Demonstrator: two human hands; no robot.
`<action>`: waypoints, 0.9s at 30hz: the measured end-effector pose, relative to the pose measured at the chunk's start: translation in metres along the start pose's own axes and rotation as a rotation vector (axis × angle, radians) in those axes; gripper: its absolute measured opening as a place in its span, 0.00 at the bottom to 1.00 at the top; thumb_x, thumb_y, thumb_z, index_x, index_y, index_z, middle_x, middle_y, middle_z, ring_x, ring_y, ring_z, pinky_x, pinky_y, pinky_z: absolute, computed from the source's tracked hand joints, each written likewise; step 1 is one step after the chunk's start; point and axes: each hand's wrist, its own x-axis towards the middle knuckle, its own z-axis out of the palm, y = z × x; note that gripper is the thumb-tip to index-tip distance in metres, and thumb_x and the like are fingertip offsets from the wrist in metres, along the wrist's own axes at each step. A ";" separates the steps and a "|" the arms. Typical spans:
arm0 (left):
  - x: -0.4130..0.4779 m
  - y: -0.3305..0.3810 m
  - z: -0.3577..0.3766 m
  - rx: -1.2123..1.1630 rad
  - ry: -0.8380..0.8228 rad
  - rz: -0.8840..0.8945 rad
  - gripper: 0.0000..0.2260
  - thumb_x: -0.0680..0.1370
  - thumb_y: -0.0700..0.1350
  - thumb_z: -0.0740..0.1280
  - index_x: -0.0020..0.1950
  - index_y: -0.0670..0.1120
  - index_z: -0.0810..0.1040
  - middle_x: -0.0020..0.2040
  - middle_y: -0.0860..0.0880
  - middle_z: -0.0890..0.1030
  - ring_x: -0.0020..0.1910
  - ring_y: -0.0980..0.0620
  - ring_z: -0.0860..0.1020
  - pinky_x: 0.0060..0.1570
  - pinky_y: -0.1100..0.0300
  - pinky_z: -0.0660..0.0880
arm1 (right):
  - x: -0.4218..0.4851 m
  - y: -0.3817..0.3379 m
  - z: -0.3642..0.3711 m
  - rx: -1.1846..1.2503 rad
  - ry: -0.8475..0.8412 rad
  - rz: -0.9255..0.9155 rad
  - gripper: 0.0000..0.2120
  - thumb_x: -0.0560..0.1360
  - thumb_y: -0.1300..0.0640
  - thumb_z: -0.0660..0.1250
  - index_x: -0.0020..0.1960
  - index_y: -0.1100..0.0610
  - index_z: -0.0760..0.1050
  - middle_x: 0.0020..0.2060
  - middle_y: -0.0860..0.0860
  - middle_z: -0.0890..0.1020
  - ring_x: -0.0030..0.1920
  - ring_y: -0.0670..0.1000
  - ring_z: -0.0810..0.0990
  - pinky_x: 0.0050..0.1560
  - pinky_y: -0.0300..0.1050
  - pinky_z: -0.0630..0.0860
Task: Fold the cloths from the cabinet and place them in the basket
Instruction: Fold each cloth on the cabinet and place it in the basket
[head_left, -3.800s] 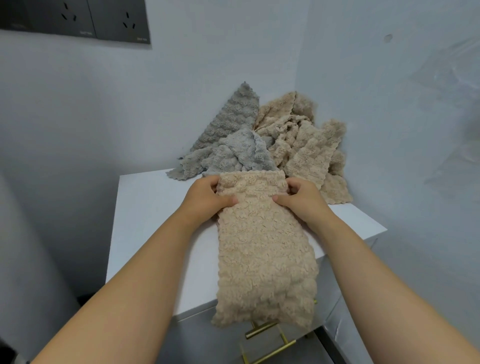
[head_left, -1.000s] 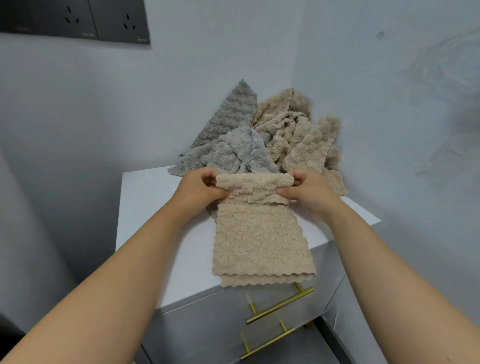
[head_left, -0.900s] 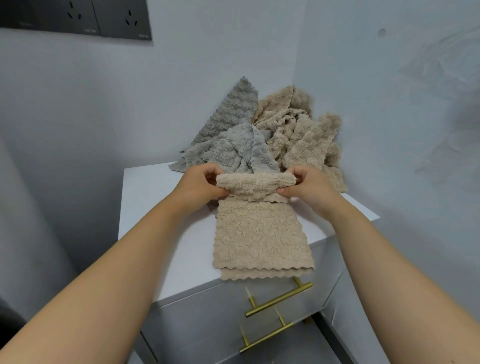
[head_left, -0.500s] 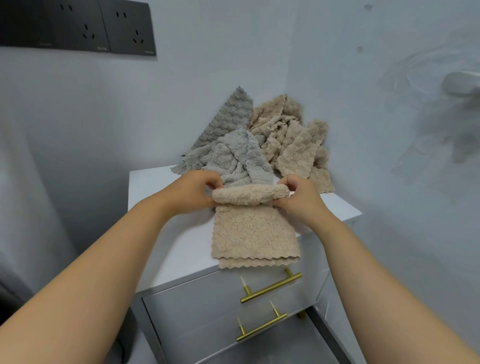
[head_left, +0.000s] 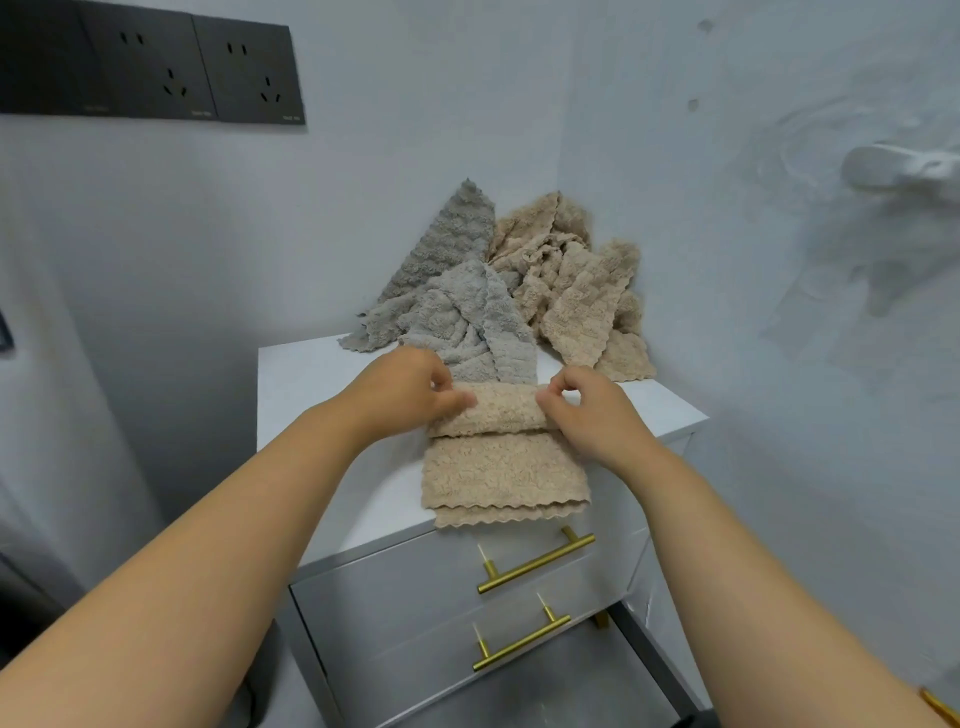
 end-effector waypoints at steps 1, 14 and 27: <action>0.000 0.002 0.001 0.005 -0.020 -0.006 0.18 0.74 0.59 0.68 0.33 0.47 0.76 0.42 0.45 0.82 0.43 0.46 0.79 0.46 0.50 0.77 | 0.001 0.002 0.000 -0.025 -0.022 0.018 0.09 0.76 0.51 0.65 0.42 0.56 0.74 0.50 0.49 0.77 0.52 0.48 0.74 0.48 0.44 0.67; 0.007 0.004 0.003 -0.149 -0.154 -0.094 0.20 0.71 0.55 0.73 0.59 0.49 0.75 0.50 0.52 0.73 0.52 0.52 0.73 0.51 0.60 0.69 | 0.017 0.008 -0.010 0.160 -0.356 0.174 0.29 0.74 0.56 0.70 0.71 0.49 0.63 0.68 0.55 0.68 0.63 0.51 0.70 0.58 0.43 0.67; 0.012 0.007 0.000 -0.291 -0.089 -0.183 0.16 0.70 0.49 0.75 0.33 0.48 0.69 0.31 0.53 0.71 0.30 0.56 0.68 0.29 0.63 0.61 | 0.033 -0.001 -0.015 0.143 -0.337 0.175 0.11 0.69 0.61 0.75 0.42 0.55 0.73 0.37 0.48 0.77 0.37 0.46 0.75 0.36 0.38 0.68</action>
